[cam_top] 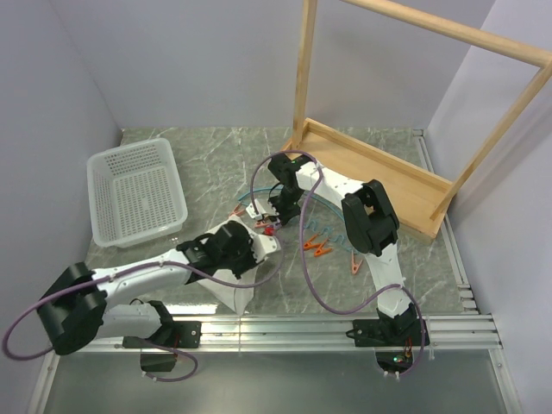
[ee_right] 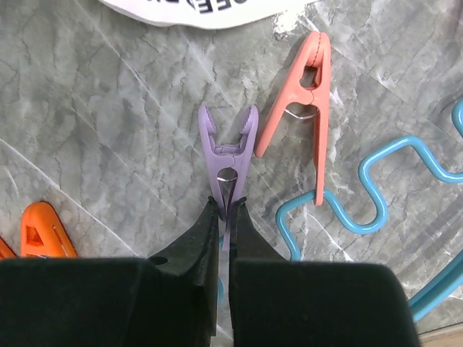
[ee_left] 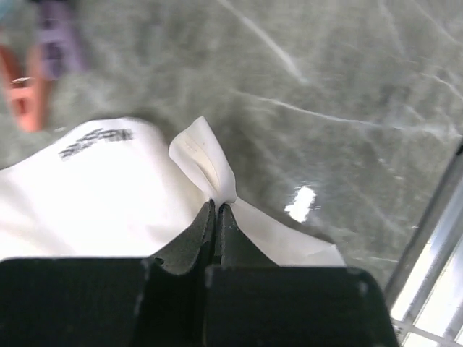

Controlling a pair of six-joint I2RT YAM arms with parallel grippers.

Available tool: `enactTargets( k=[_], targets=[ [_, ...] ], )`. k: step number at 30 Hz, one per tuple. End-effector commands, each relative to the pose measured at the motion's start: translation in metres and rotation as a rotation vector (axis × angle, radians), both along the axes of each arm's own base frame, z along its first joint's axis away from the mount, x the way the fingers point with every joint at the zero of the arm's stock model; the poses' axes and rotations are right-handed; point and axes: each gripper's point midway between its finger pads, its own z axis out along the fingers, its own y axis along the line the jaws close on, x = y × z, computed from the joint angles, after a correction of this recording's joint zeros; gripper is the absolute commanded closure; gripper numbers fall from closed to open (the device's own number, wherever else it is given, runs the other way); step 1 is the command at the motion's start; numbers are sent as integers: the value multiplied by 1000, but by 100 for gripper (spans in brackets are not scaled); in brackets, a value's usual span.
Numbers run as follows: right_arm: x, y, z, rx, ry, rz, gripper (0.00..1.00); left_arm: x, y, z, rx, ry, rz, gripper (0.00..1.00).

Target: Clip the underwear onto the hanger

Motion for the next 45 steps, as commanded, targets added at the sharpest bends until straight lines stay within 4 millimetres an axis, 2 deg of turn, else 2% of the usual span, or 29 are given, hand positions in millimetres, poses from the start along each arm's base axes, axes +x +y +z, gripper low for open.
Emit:
enactTargets(
  k=[1, 2, 6, 12, 15, 18, 29, 37, 45],
  targets=[
    [4, 8, 13, 46, 4, -5, 100, 22, 12, 15, -56, -93, 55, 100],
    [5, 9, 14, 53, 2, -6, 100, 26, 12, 22, -88, -109, 51, 100],
    [4, 13, 18, 85, -2, -5, 100, 43, 22, 27, -146, -101, 94, 100],
    [3, 20, 25, 142, -17, 4, 100, 46, 24, 24, -198, -89, 70, 100],
    [3, 23, 28, 165, -23, 6, 100, 51, 20, 30, -240, -104, 52, 100],
    [3, 27, 31, 188, -24, 9, 100, 56, 25, 26, -234, -89, 58, 100],
    [7, 48, 56, 351, -102, 11, 100, 47, 28, 16, -260, 120, -29, 100],
    [1, 52, 58, 387, -141, 45, 100, 60, 36, 19, -299, 199, 2, 100],
    [-3, 57, 62, 415, -172, 68, 100, 69, 30, 27, -332, 228, -5, 100]
  ],
)
